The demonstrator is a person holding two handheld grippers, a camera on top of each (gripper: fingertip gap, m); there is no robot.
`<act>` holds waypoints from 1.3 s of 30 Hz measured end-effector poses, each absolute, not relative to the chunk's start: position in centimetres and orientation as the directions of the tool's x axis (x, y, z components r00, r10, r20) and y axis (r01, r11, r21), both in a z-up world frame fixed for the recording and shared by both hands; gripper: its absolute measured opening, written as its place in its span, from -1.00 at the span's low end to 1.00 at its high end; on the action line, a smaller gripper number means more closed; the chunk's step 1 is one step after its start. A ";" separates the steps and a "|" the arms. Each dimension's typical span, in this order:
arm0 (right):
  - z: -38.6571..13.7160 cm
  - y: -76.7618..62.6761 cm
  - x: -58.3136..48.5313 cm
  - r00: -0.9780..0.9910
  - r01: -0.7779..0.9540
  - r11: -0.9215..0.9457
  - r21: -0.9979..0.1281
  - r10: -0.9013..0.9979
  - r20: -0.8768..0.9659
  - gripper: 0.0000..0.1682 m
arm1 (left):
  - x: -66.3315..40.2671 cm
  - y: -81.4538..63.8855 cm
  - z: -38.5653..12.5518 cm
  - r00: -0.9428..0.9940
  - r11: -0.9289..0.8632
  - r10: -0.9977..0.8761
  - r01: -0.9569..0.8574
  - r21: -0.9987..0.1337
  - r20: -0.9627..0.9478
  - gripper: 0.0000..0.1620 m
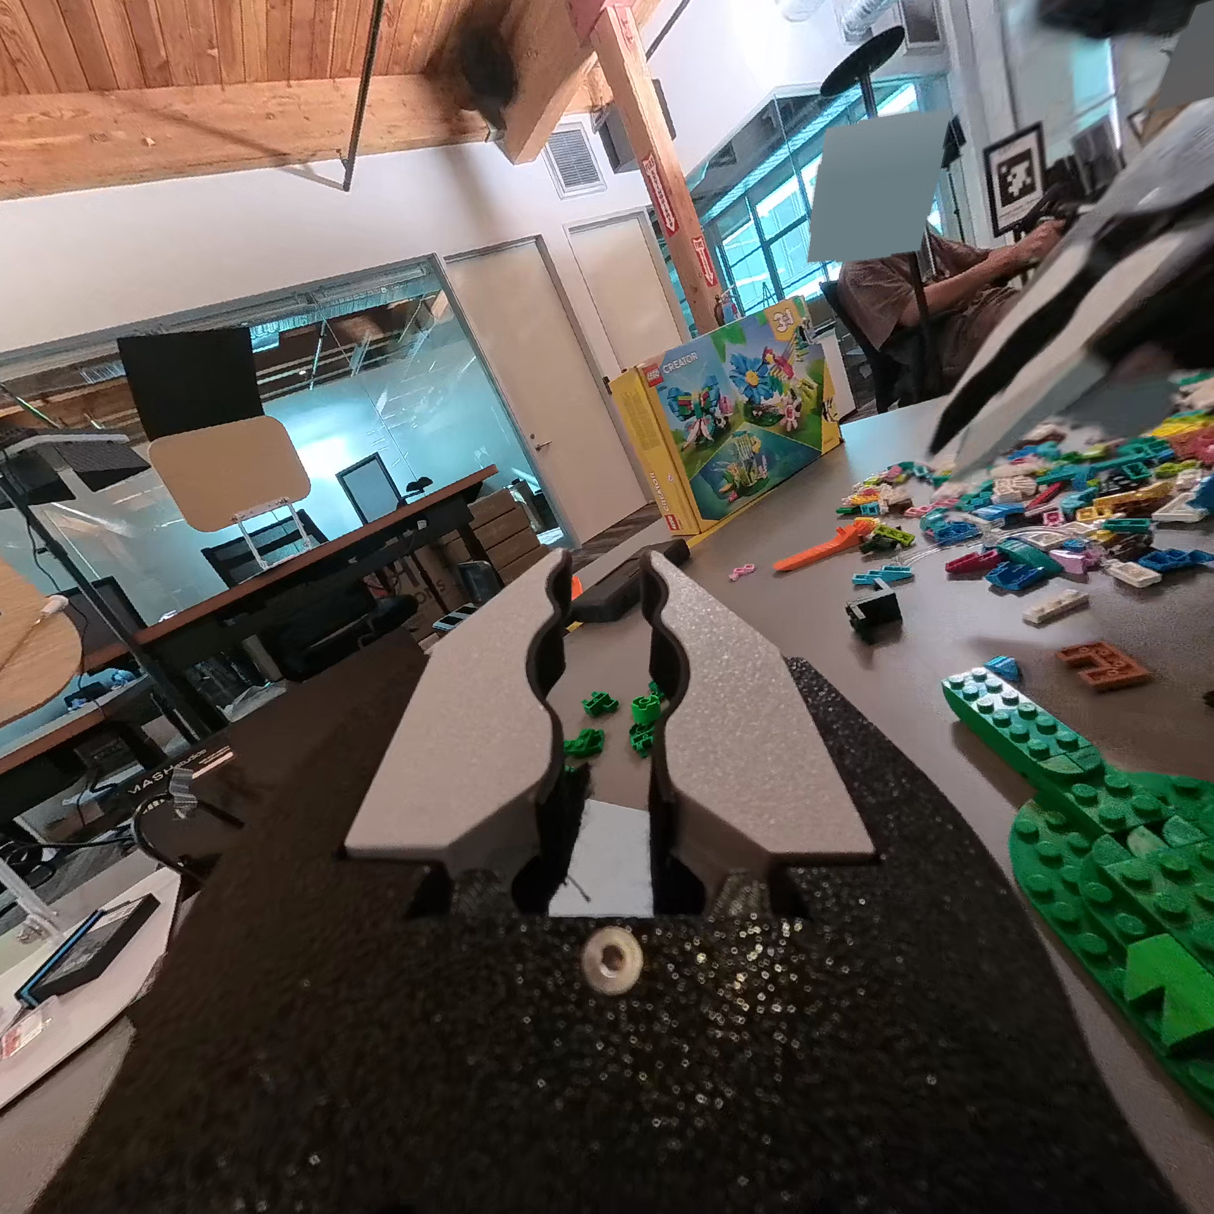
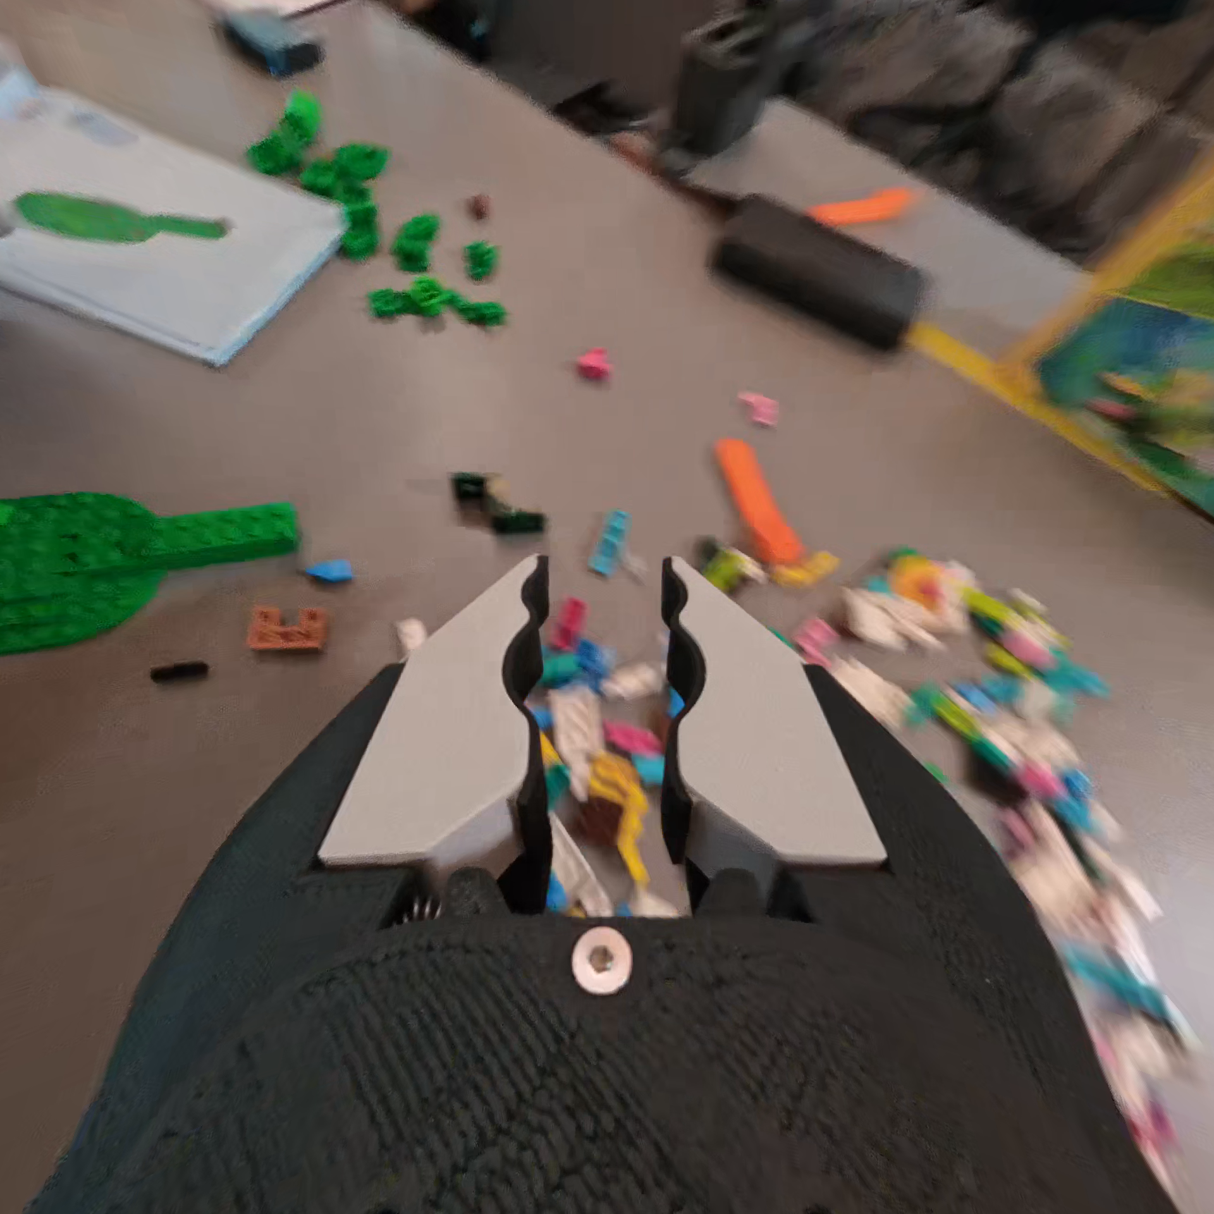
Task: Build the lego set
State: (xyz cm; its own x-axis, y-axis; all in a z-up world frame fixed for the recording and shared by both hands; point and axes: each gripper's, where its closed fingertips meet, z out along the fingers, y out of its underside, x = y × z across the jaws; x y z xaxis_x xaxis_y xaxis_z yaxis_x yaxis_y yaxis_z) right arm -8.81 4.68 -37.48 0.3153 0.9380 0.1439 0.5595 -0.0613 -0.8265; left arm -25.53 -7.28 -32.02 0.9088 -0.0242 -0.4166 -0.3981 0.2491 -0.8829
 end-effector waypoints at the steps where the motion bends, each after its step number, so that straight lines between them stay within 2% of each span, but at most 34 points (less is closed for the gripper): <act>1: -36.5 5.7 -6.1 0.403 0.521 -0.096 -0.848 0.903 0.146 -0.61 | -25.5 -7.3 -32.0 0.910 0.249 -0.026 -0.394 -0.885 -0.413 -0.78; 5: -37.0 8.6 5.9 0.678 0.413 -0.319 -0.853 0.733 0.054 -0.65 | -25.7 -7.2 -32.0 0.918 0.250 -0.032 -0.376 -0.892 -0.396 -0.78; 6: -38.0 8.6 8.0 0.707 0.407 -0.373 -0.834 0.707 0.029 -0.61 | -25.7 -7.2 -32.0 0.919 0.250 -0.033 -0.372 -0.894 -0.392 -0.78; 8: -39.6 8.2 10.5 0.721 0.411 -0.425 -0.806 0.693 0.002 -0.38 | -25.8 -7.2 -32.0 0.922 0.247 -0.033 -0.365 -0.897 -0.385 -0.78; 10: -40.3 7.6 10.8 0.697 0.410 -0.422 -0.809 0.716 -0.020 -0.35 | -25.9 -7.2 -32.0 0.924 0.246 -0.033 -0.363 -0.899 -0.382 -0.78; 12: -41.0 7.2 10.6 0.666 0.442 -0.403 -0.801 0.745 -0.007 -0.39 | -25.9 -7.2 -32.1 0.923 0.245 -0.031 -0.365 -0.898 -0.384 -0.78; 16: -43.0 8.1 11.6 0.646 0.580 -0.370 -0.726 0.751 0.133 -0.51 | -25.9 -7.1 -32.1 0.922 0.240 -0.025 -0.370 -0.898 -0.386 -0.78; 24: -42.7 10.0 15.2 0.718 0.571 -0.414 -0.709 0.670 0.187 -0.63 | -26.2 -7.0 -32.1 0.926 0.235 -0.017 -0.363 -0.901 -0.378 -0.78; 33: -42.0 9.1 16.6 0.707 0.537 -0.442 -0.718 0.701 0.097 -0.81 | -26.3 -7.0 -32.1 0.927 0.235 -0.018 -0.359 -0.903 -0.374 -0.78; 37: -42.1 8.8 15.3 0.664 0.550 -0.410 -0.728 0.743 0.083 -0.80 | -26.3 -7.0 -32.1 0.927 0.236 -0.018 -0.359 -0.903 -0.374 -0.78; 39: -42.9 8.6 15.1 0.637 0.597 -0.400 -0.695 0.764 0.107 -0.79 | -26.3 -7.0 -32.1 0.928 0.235 -0.018 -0.359 -0.903 -0.373 -0.78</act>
State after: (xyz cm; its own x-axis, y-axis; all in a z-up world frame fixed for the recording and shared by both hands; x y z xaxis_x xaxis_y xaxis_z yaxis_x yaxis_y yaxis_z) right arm 15.14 8.62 -42.86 0.6366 0.7637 0.1072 0.5973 -0.4003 -0.6950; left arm -26.33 -7.04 -32.10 0.9275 -0.0177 -0.3734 -0.3591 0.2352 -0.9032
